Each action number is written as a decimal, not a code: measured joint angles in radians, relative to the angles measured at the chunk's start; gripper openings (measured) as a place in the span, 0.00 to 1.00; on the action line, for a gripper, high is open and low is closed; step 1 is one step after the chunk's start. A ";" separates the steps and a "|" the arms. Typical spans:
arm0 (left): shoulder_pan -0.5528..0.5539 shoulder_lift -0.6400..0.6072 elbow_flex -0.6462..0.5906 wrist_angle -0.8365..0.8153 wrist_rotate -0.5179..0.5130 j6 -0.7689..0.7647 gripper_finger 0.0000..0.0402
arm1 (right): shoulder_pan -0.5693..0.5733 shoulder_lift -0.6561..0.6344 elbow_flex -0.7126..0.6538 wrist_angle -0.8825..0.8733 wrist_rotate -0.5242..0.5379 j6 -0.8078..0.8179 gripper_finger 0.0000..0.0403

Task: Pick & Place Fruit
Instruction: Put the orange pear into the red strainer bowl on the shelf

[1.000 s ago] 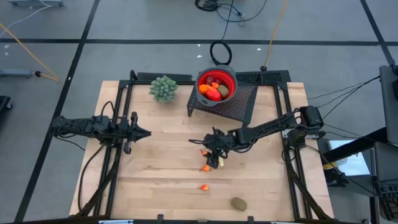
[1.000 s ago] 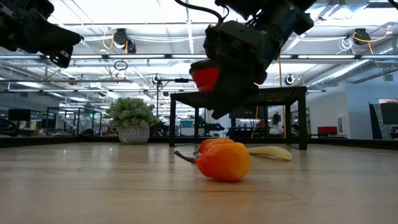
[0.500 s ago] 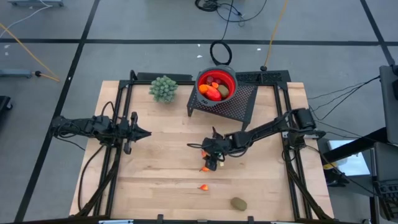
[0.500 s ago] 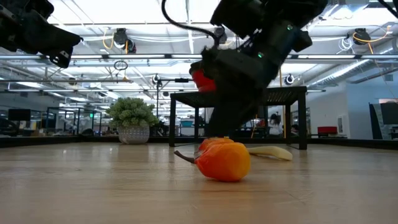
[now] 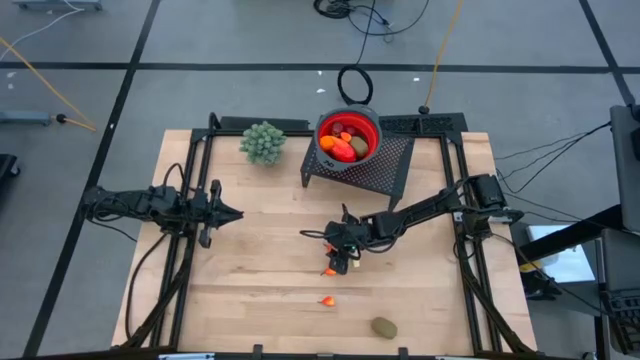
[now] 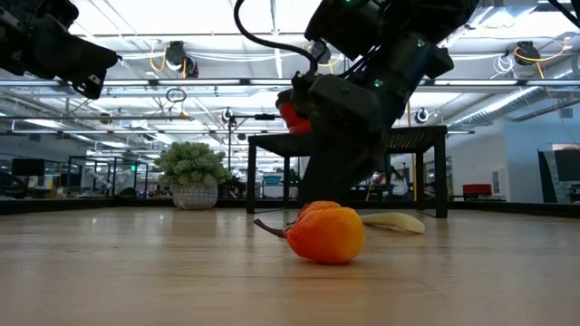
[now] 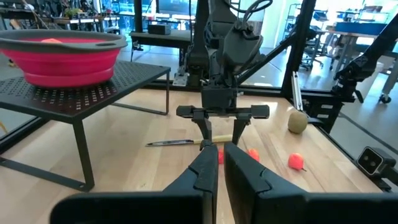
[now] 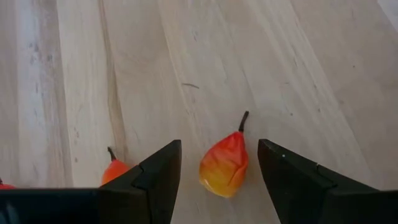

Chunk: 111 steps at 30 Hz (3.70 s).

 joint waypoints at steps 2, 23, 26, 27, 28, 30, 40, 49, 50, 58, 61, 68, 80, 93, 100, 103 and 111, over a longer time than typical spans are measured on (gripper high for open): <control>0.000 0.000 0.000 0.000 0.000 0.000 0.06 | 0.000 0.000 0.000 -0.010 0.000 0.000 0.52; 0.000 0.000 0.000 0.001 0.000 -0.003 0.06 | 0.000 0.000 0.000 -0.066 -0.003 -0.025 0.51; 0.000 0.000 0.000 0.001 0.000 -0.003 0.06 | 0.000 0.000 0.000 -0.062 -0.002 -0.025 0.49; 0.000 0.000 0.000 0.001 0.000 -0.003 0.06 | 0.000 0.000 0.000 -0.060 -0.002 -0.025 0.48; 0.000 0.000 0.000 0.001 0.000 -0.003 0.06 | 0.000 0.000 0.000 -0.060 -0.002 -0.025 0.47; 0.000 0.000 0.000 0.001 0.000 -0.003 0.06 | 0.000 0.000 0.000 -0.060 -0.002 -0.025 0.43; 0.000 0.000 0.000 0.001 0.000 -0.003 0.06 | 0.000 0.000 0.000 -0.058 -0.003 -0.025 0.28; 0.000 0.000 0.000 0.002 0.000 -0.003 0.06 | 0.000 -0.076 0.000 -0.020 -0.031 -0.028 0.21; 0.000 0.000 0.000 0.002 0.000 -0.003 0.06 | 0.000 -0.089 0.000 -0.007 -0.032 -0.033 0.21; 0.000 0.000 0.000 0.002 0.000 -0.011 0.06 | 0.000 -0.243 0.000 0.263 -0.125 -0.129 0.21; 0.000 0.000 0.000 0.000 0.001 -0.028 0.06 | 0.000 -0.298 0.000 0.387 -0.175 -0.175 0.21; 0.000 0.000 0.000 -0.004 0.001 -0.030 0.06 | 0.000 -0.389 0.000 0.556 -0.242 -0.251 0.21; 0.000 0.000 0.000 -0.024 0.002 -0.031 0.06 | 0.000 -0.408 0.000 0.829 -0.444 -0.418 0.21; 0.000 0.000 0.000 -0.024 0.003 -0.032 0.06 | 0.000 -0.407 0.000 0.892 -0.485 -0.865 0.21; 0.000 0.000 0.000 -0.024 0.003 -0.033 0.06 | 0.001 -0.407 0.000 0.910 -0.528 -0.976 0.21; 0.000 0.000 0.000 -0.024 0.003 -0.033 0.06 | 0.001 -0.407 0.000 0.922 -0.527 -0.976 0.21; 0.000 0.000 0.000 -0.024 0.002 -0.033 0.06 | -0.001 -0.407 0.000 0.922 -0.453 -0.878 0.21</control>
